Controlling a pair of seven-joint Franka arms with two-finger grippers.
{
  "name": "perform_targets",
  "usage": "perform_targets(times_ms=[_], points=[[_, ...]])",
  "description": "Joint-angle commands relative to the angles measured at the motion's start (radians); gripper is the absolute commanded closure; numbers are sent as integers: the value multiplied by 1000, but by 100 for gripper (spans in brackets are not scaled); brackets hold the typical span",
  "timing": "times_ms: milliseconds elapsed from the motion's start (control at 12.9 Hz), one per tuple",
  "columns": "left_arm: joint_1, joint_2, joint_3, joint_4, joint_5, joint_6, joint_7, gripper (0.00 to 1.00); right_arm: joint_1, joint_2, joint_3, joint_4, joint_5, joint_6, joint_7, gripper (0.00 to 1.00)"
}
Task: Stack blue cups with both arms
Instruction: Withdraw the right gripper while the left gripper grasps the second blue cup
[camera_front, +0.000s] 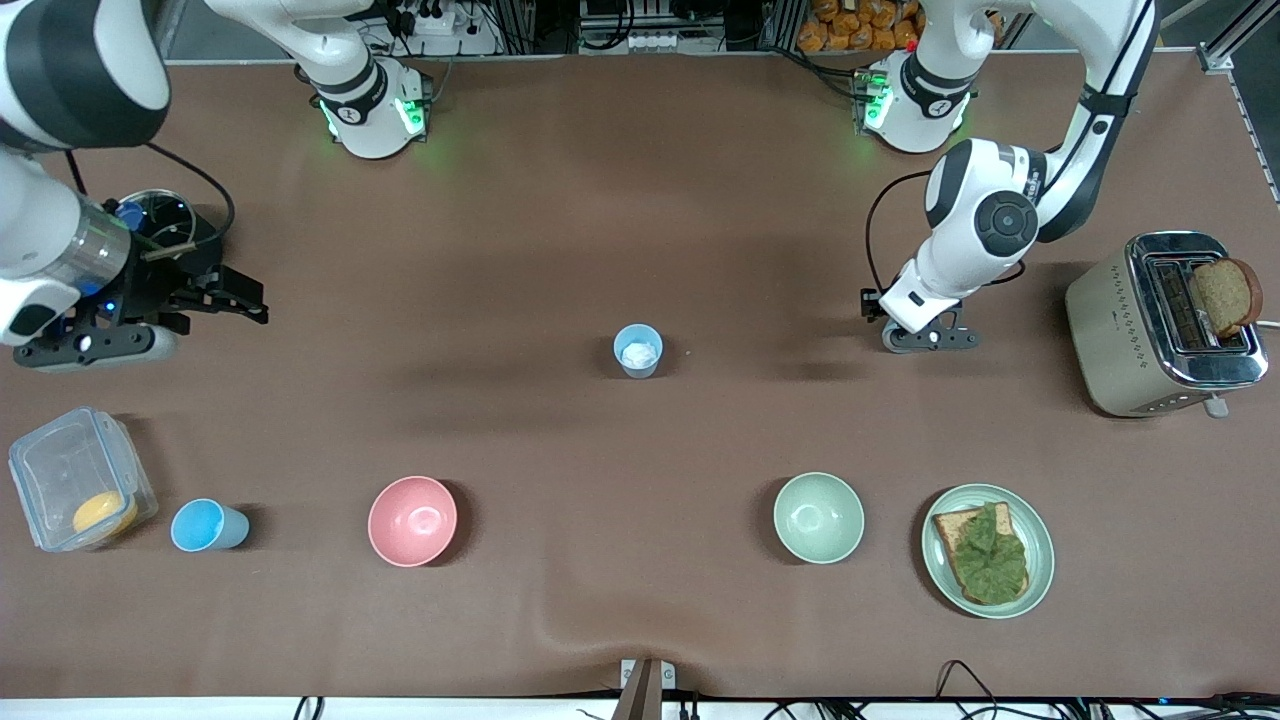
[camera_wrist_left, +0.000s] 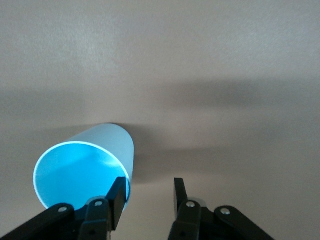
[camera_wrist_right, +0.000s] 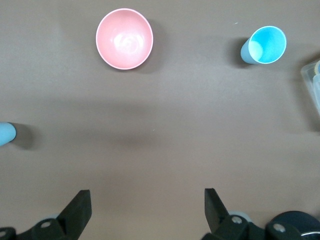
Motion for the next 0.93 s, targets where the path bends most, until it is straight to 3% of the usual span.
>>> perform_targets(times_ms=[0, 155, 388, 466, 854], points=[[8, -4, 4, -26, -9, 21, 18, 53, -48, -86, 31, -66, -21, 20, 1, 0], [17, -2, 10, -36, -9, 21, 30, 56, -51, -89, 17, -44, -27, 17, 2, 0], [22, -7, 35, -42, -7, 13, 40, 85, -42, -90, -1, -41, -26, -3, -5, 0], [22, -11, 38, -40, -7, 12, 49, 100, -43, -89, -1, -43, -26, -3, -6, 0], [16, -62, 33, 2, -18, -31, 46, 100, -43, -86, 0, -38, -24, -3, -6, 0]])
